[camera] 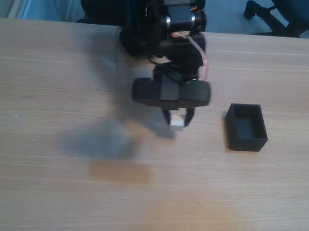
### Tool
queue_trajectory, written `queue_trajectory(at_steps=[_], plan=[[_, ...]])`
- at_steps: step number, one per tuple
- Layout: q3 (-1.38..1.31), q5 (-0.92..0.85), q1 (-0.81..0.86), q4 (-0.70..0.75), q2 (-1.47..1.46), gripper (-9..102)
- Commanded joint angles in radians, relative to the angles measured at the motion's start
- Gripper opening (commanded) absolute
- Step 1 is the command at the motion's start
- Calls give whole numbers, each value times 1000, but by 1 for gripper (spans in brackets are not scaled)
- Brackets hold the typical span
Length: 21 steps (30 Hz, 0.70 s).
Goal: Pick blocks and place them in the box.
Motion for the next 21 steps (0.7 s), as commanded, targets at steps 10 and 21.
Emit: queue_trajectory(at_steps=[10, 21], plan=[[-442, 201, -291, 255, -115, 0], [-640, 298, -402, 313, -270, 0]])
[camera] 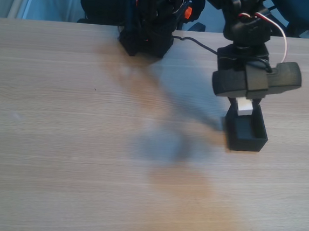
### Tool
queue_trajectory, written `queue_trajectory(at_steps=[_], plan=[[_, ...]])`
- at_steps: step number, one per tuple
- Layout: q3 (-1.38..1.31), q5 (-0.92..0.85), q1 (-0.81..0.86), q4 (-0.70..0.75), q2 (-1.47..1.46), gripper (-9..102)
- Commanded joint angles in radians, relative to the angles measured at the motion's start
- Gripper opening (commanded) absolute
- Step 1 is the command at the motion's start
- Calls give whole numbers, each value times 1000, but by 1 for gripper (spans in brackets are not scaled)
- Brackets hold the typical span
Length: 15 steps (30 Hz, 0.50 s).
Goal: Pick blocks and place them in the box.
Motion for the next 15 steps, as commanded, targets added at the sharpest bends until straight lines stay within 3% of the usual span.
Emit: queue_trajectory(at_steps=[1, 9, 15], plan=[[-91, 28, -31, 12, -15, 1], [-120, 55, -71, 11, -46, 13], [-110, 17, -54, 6, -29, 13]])
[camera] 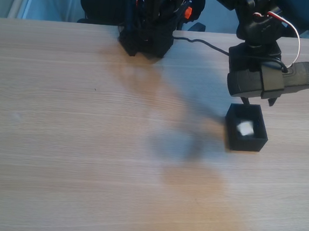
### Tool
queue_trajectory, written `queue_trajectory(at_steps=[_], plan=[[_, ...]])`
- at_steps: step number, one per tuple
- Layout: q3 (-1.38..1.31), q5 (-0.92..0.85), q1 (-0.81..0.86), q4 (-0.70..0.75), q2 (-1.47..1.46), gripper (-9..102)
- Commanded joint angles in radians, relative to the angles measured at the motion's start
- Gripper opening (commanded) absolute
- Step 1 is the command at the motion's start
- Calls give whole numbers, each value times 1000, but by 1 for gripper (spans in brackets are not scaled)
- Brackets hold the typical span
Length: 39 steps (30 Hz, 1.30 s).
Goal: Pick blocks and place them in the box.
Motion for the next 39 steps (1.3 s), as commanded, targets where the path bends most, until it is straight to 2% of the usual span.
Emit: queue_trajectory(at_steps=[1, 3, 13, 22, 29, 34, 39], plan=[[-38, -35, 17, -5, 32, 9], [-3, -72, 40, -6, 69, 0], [529, -479, 281, -169, 431, 0], [943, -611, 508, -206, 739, 0], [1347, -729, 629, -202, 1155, 0], [1502, -735, 672, -150, 1350, 0], [1585, -716, 673, -5, 1499, 0]])
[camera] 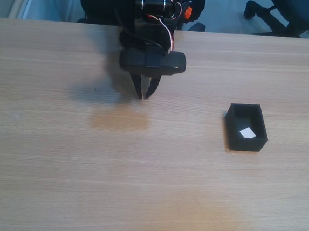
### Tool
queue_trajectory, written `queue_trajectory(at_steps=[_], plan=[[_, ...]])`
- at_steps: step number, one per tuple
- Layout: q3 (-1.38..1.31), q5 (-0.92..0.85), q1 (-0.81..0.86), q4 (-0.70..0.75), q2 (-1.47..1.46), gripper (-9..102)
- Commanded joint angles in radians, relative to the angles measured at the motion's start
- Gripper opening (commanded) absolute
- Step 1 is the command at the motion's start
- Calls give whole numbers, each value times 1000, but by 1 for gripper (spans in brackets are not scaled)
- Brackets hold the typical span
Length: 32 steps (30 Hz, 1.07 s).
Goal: Pick blocks and place them in the box.
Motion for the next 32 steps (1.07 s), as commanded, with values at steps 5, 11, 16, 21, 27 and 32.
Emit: queue_trajectory(at_steps=[5, 11, 16, 21, 27, 32], plan=[[67, 17, -12, 273, 184, 0], [69, 74, -34, 425, 275, 0], [69, 57, -37, 426, 275, 0], [69, 40, -34, 428, 275, 0], [69, 37, -28, 428, 275, 0], [69, 35, -28, 428, 275, 0]])
